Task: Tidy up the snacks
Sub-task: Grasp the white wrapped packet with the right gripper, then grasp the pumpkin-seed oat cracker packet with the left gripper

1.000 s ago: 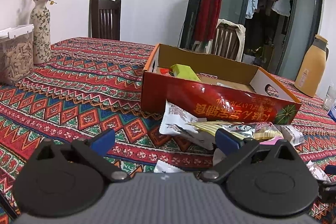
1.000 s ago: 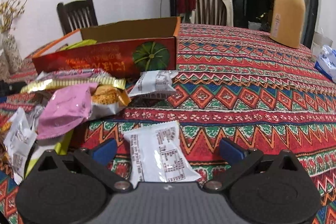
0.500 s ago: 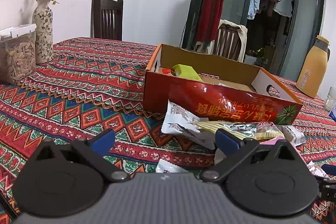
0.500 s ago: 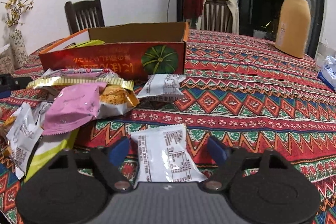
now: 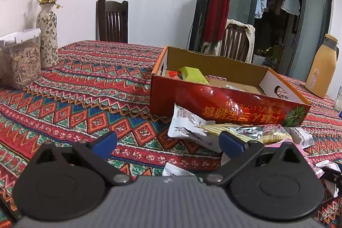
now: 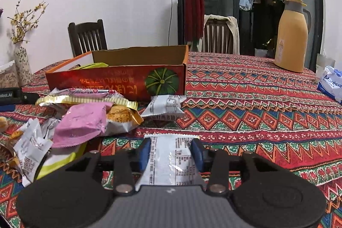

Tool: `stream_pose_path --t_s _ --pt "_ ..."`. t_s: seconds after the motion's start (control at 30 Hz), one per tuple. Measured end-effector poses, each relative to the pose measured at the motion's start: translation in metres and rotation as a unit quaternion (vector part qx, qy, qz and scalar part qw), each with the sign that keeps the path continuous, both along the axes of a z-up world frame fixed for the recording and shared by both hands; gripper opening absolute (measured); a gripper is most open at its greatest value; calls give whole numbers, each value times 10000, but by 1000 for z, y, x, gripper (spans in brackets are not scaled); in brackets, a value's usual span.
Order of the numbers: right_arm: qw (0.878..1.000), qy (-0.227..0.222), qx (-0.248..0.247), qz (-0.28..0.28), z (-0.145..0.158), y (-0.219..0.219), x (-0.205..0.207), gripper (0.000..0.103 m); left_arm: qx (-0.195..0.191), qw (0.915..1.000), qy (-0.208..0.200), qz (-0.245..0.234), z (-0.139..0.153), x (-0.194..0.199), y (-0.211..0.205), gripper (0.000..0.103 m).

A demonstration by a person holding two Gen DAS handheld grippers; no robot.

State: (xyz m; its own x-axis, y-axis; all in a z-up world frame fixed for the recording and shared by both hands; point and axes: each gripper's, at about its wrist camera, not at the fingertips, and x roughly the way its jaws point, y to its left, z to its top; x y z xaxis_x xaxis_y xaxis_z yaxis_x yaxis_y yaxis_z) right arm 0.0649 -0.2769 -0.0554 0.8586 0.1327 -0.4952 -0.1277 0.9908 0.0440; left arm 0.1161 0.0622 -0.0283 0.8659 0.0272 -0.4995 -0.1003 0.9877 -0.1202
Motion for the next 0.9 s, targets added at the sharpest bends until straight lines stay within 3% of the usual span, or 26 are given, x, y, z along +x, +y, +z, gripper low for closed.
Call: stream_pose_path --t_s 0.43,0.9 --pt "9997 -102 204 63 1 -7 -6 41 162 9995 244 -142 18 -25 10 103" --pt "9993 -158 312 124 2 -9 -9 41 434 9945 879 -370 -8 -33 -1 103"
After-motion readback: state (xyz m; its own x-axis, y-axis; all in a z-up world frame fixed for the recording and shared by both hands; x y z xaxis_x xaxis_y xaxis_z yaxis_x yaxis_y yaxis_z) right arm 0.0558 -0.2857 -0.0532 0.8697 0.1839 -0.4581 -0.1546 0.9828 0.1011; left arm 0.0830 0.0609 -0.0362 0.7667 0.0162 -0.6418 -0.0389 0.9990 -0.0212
